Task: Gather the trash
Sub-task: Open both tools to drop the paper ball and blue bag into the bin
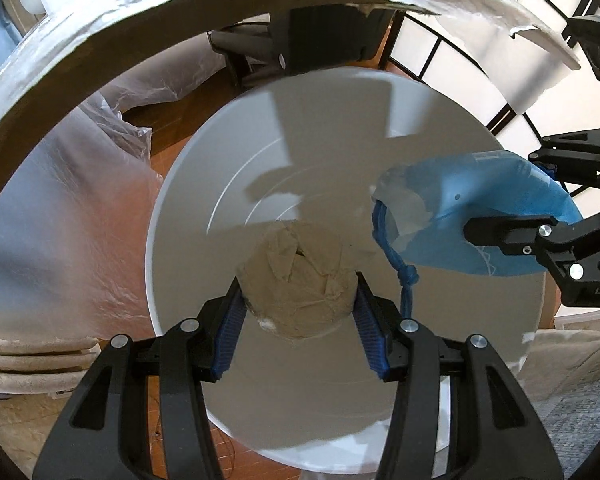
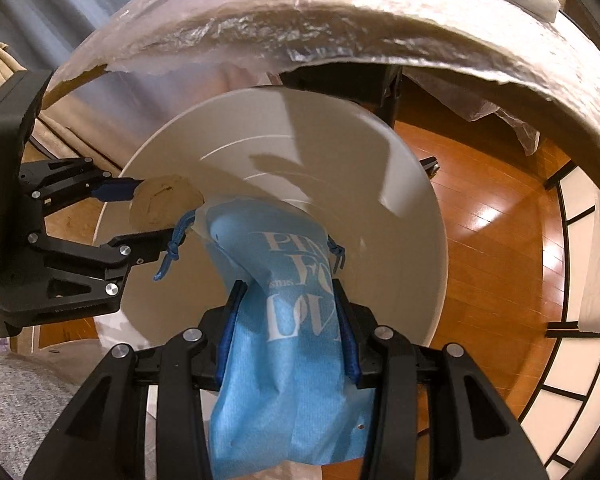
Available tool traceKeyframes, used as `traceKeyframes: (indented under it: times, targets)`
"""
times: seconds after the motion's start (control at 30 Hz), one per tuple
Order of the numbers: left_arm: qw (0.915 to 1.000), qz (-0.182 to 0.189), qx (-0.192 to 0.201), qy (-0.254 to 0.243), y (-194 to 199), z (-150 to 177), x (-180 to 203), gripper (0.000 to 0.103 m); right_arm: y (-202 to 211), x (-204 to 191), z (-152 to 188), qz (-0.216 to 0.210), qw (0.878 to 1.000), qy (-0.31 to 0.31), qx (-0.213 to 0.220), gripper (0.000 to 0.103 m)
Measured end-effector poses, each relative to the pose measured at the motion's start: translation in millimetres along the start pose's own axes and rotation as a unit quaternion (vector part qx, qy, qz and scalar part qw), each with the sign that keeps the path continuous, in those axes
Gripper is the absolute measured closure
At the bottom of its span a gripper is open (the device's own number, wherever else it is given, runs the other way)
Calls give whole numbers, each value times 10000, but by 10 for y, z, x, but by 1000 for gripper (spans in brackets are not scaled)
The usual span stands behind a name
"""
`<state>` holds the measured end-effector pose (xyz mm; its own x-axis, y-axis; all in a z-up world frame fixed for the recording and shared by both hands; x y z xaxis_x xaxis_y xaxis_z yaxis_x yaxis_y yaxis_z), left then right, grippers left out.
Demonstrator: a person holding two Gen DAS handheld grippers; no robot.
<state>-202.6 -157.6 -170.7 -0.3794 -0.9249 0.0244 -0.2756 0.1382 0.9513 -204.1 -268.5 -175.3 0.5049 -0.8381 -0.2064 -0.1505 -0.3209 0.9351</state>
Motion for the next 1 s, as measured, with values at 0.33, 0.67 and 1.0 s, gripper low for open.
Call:
traceKeyframes:
  times: [0.33,0.67,1.0]
  targets:
    - [10000,19,-21,-49,-29,13,4,50,-33,-14,12,62,10000,37,2,60]
    - [9990,-141,395,-142,184,-35,-29,19,232,-22,-39,-35,9992,-40,409,19]
    - [9839,39,1766,277,1443,-258,-174,2,1441,154,-264,265,9811,-347,1885,4]
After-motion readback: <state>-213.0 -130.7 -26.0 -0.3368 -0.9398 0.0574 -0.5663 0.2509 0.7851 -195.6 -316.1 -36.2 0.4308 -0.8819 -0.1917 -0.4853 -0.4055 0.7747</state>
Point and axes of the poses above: each gripper's, at about its wrist camera, not at the fingertips, and y roughly against the way its jaws point, x to its right, z to its underside, the point moved 10 cm from there along -y, roughly the way its jaws point
